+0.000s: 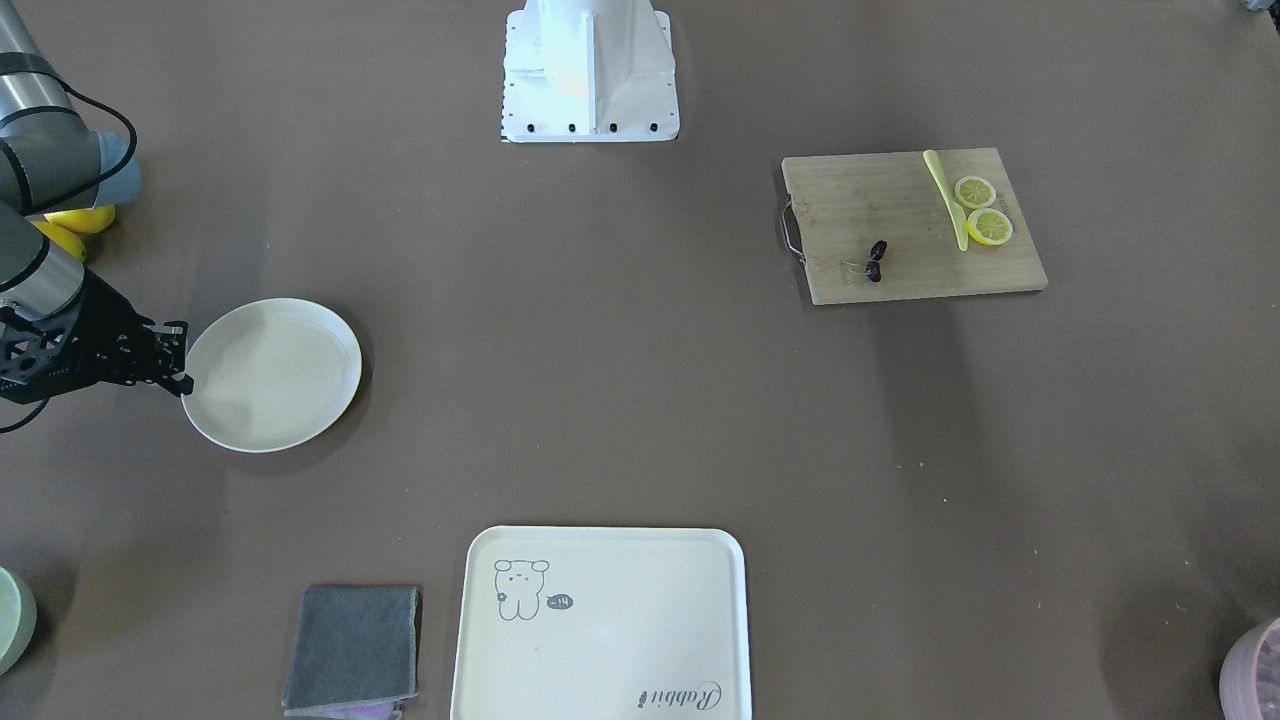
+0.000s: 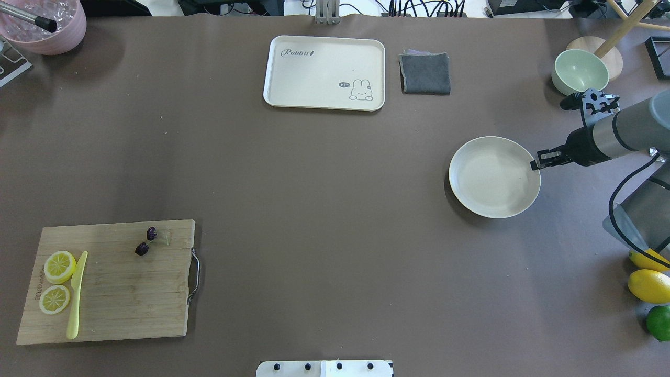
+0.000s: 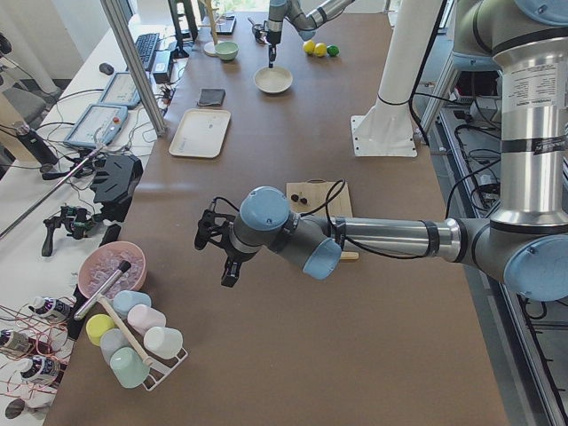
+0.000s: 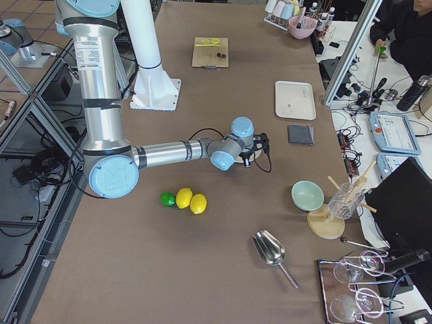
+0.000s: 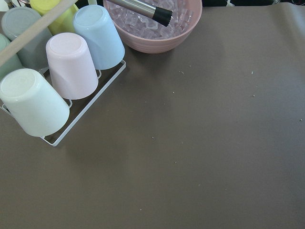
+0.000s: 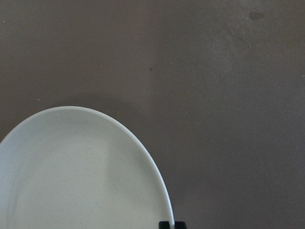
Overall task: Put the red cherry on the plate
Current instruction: 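Push the white plate with the right gripper toward the table center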
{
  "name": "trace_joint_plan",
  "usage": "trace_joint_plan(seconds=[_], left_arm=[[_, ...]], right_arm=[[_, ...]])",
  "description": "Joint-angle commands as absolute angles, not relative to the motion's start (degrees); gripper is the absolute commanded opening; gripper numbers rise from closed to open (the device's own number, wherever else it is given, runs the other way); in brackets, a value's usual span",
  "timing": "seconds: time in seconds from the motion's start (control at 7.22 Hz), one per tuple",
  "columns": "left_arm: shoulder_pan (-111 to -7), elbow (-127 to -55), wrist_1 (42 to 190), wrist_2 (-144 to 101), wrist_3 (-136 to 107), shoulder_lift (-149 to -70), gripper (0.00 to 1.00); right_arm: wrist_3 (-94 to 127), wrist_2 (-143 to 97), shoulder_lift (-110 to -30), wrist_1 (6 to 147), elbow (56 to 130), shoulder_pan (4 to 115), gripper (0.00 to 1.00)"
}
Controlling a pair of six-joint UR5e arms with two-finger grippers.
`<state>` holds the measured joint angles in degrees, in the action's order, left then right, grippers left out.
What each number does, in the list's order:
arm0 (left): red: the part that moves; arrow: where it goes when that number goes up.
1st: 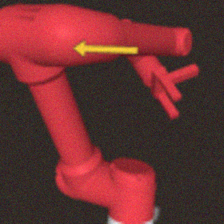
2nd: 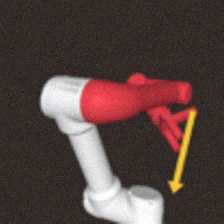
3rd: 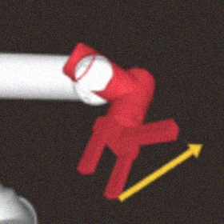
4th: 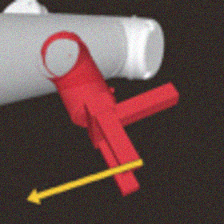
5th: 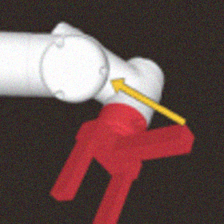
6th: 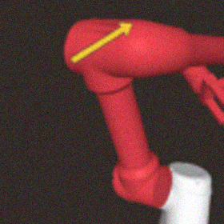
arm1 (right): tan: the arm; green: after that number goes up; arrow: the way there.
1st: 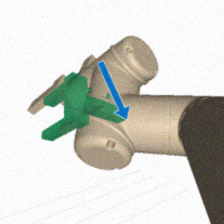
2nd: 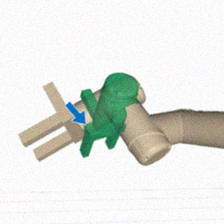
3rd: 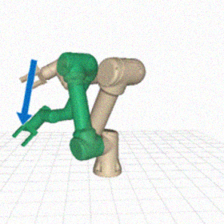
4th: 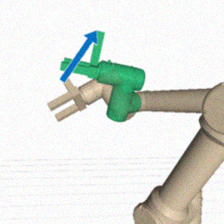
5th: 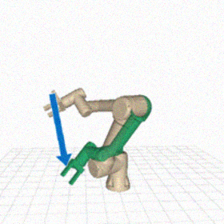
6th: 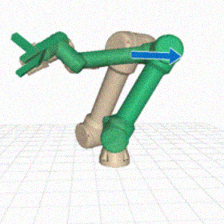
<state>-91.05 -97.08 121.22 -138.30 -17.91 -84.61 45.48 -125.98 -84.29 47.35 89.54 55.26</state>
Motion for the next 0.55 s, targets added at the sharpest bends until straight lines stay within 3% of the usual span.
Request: trace_joint_plan(seconds=[0.0, 0.42], left_arm=[[-91.05, -96.95, 121.11, -138.34, -17.93, -84.81, 0.98], [-91.05, -96.24, 121.11, -138.25, -17.93, -84.55, 0.98]], right_arm=[[46.48, -129.61, -81.33, 50.25, 91.22, 57.91, 0.00], [61.91, -125.81, -67.19, 53.43, 91.06, 48.30, 0.00]])
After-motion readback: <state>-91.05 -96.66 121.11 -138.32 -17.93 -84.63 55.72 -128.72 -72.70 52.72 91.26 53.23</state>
